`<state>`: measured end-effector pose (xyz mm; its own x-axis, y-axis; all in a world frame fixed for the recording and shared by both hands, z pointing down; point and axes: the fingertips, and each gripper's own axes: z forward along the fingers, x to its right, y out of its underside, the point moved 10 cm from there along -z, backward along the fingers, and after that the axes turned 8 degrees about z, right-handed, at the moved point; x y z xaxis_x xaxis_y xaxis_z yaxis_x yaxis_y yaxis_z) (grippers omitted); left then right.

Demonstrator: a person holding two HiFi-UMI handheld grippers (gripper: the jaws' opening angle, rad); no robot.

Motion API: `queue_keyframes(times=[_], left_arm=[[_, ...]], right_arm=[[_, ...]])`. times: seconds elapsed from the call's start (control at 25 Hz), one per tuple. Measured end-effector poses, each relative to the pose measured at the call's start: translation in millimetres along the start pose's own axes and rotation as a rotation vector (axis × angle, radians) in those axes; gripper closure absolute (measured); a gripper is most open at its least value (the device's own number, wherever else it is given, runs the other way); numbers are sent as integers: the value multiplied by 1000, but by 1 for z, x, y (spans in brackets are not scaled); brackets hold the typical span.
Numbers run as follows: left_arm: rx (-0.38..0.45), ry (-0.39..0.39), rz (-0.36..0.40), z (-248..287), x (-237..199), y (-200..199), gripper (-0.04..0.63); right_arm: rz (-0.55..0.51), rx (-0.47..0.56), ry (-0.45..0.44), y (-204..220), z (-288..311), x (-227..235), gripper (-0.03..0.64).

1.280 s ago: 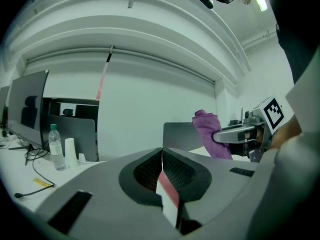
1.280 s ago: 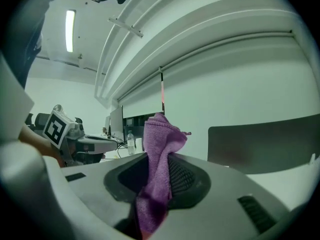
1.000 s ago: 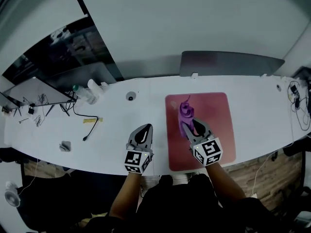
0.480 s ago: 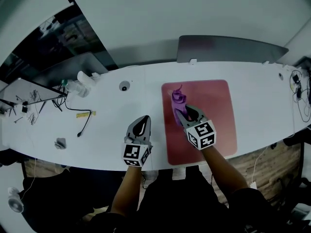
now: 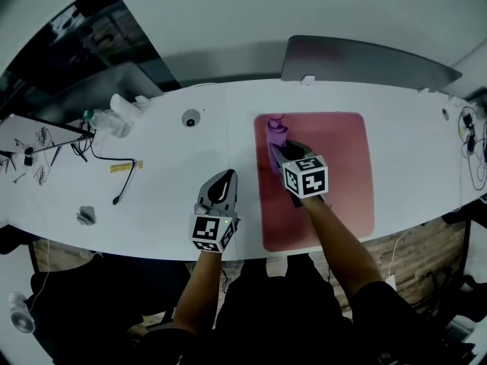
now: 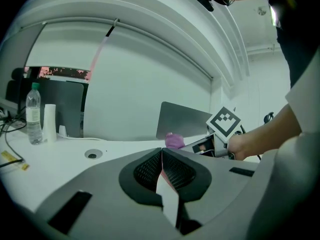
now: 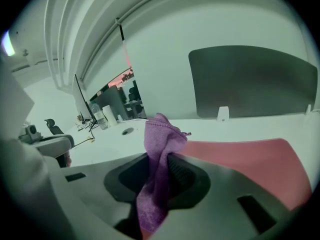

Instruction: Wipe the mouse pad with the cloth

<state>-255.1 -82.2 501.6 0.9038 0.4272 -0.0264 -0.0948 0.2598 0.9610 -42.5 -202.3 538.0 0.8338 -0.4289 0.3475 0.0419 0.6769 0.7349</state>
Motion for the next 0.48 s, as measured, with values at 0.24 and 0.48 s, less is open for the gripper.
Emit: queue_keyframes(times=[0.24,0.48], left_arm=[[-15,8,2,4,-4,6,572],[-7,11,-26,8,-7,7,572]], right_arm=[[-9,-43,48,-11,36,-4,506],[-26,-116,73,-22,67,-12,506]])
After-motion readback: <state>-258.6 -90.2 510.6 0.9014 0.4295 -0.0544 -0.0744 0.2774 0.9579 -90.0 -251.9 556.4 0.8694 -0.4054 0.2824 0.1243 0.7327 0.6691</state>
